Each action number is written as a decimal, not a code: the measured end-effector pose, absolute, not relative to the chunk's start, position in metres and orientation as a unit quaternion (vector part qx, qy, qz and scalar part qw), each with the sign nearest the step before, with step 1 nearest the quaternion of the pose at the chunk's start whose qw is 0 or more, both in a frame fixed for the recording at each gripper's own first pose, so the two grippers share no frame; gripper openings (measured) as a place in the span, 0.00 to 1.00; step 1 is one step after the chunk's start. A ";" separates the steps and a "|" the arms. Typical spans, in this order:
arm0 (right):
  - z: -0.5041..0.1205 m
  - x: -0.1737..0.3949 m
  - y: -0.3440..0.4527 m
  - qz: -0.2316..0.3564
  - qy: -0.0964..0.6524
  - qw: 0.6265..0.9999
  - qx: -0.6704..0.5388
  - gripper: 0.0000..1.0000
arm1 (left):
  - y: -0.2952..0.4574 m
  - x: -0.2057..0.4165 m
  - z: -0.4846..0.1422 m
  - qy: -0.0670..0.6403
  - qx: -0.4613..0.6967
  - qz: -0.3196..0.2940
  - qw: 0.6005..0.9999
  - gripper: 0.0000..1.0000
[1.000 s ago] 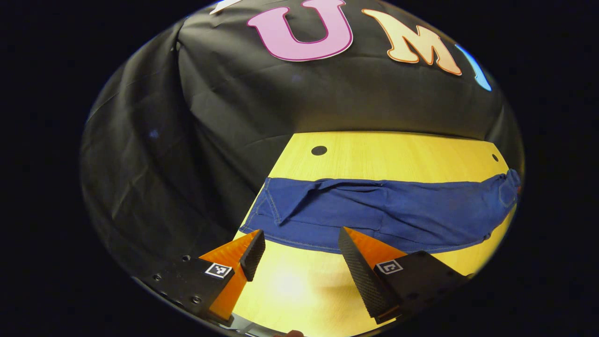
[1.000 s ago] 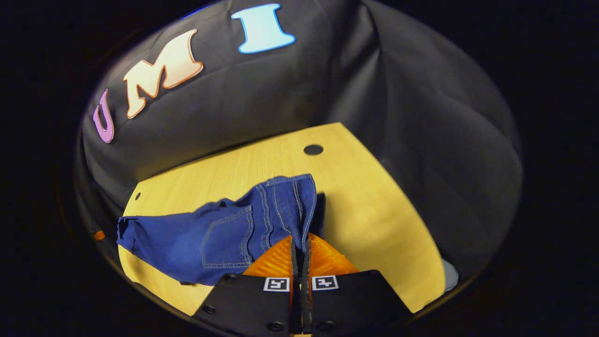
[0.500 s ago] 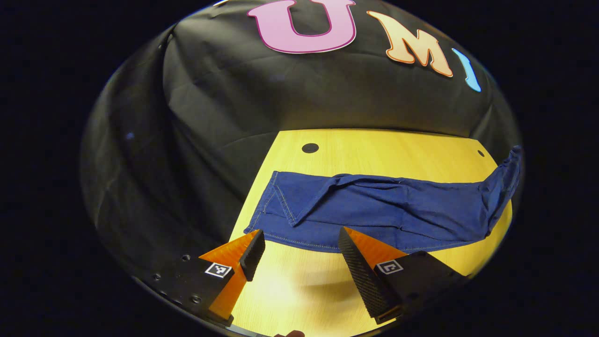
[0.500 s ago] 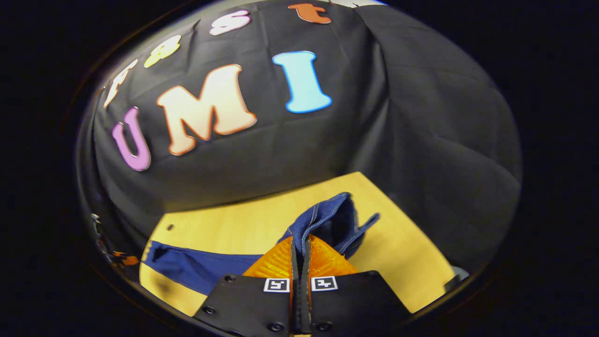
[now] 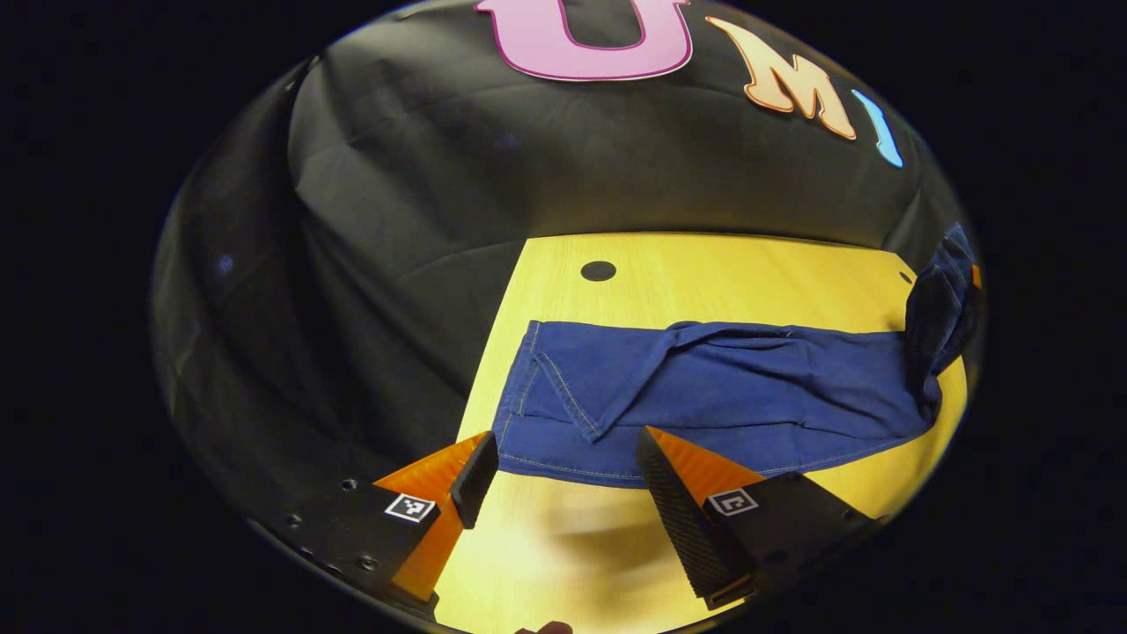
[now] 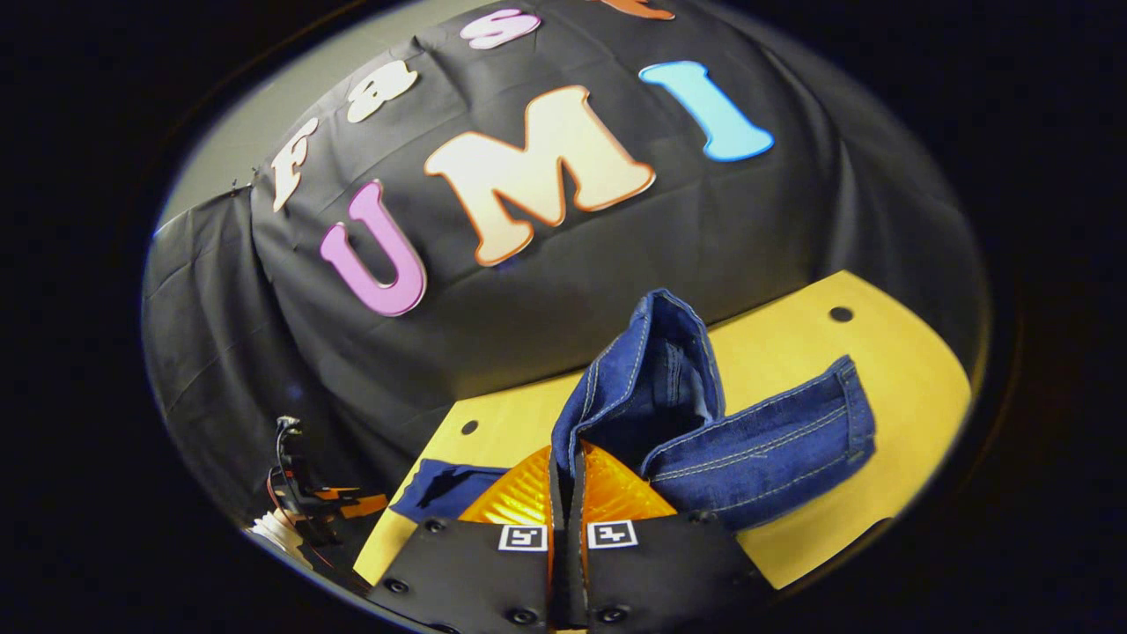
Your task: Grasp the waist and the cuffs of the jeans and fold them to make the two legs overlap; first hold the waist and fold one-third of the jeans toward the cuffs, then hold the cuffs and fold the remaining one-third in the same direction to finish folding.
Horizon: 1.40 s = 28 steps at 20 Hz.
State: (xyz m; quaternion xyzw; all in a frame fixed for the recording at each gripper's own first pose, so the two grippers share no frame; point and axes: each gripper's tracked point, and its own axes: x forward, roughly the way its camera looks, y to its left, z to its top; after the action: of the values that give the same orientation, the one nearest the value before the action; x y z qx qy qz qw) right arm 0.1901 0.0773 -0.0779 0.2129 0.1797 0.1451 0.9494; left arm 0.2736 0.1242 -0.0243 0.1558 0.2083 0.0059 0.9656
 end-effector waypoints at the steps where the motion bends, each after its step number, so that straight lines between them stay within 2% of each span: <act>1: -0.090 0.190 0.093 0.164 0.187 0.943 0.219 0.02 | 0.126 0.277 -0.025 0.208 0.157 0.006 0.965 0.96; 3: -0.116 0.191 0.127 0.197 0.209 0.928 0.235 0.00 | 0.133 0.285 -0.026 0.207 0.154 0.007 0.966 0.96; 9: -0.204 0.182 0.193 0.248 0.303 0.887 0.247 0.03 | 0.146 0.302 -0.029 0.199 0.131 0.006 0.971 0.96; 12: -0.247 0.173 0.201 0.245 0.342 0.877 0.232 0.00 | 0.150 0.305 -0.036 0.208 0.114 0.003 0.971 0.96; 16: -0.238 0.172 0.203 0.255 0.314 0.887 0.224 0.05 | 0.148 0.306 -0.039 0.218 0.104 -0.002 0.970 0.96; 19: -0.225 0.170 0.204 0.269 0.311 0.880 0.239 0.16 | 0.152 0.305 -0.041 0.228 0.097 0.012 0.969 0.96; 20: -0.216 0.168 0.209 0.279 0.305 0.877 0.247 0.12 | 0.152 0.306 -0.042 0.231 0.093 0.017 0.968 0.96; 23: -0.198 0.160 0.217 0.296 0.292 0.868 0.272 0.80 | 0.152 0.310 -0.040 0.233 0.088 0.021 0.968 0.96; 25: -0.193 0.161 0.210 0.285 0.284 0.880 0.251 0.92 | 0.149 0.310 -0.038 0.229 0.083 0.024 0.970 0.96; 27: -0.187 0.155 0.201 0.282 0.282 0.886 0.237 0.94 | 0.146 0.308 -0.032 0.231 0.070 0.022 0.970 0.96; 28: -0.185 0.152 0.194 0.279 0.281 0.889 0.231 1.00 | 0.145 0.306 -0.027 0.230 0.064 0.020 0.971 0.96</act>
State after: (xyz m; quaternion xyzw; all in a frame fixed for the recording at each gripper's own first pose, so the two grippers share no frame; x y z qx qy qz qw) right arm 0.1522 0.1942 -0.1845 0.2306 0.2806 0.2790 0.8890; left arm 0.3060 0.1448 -0.0271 0.0637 0.2302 0.0202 0.9708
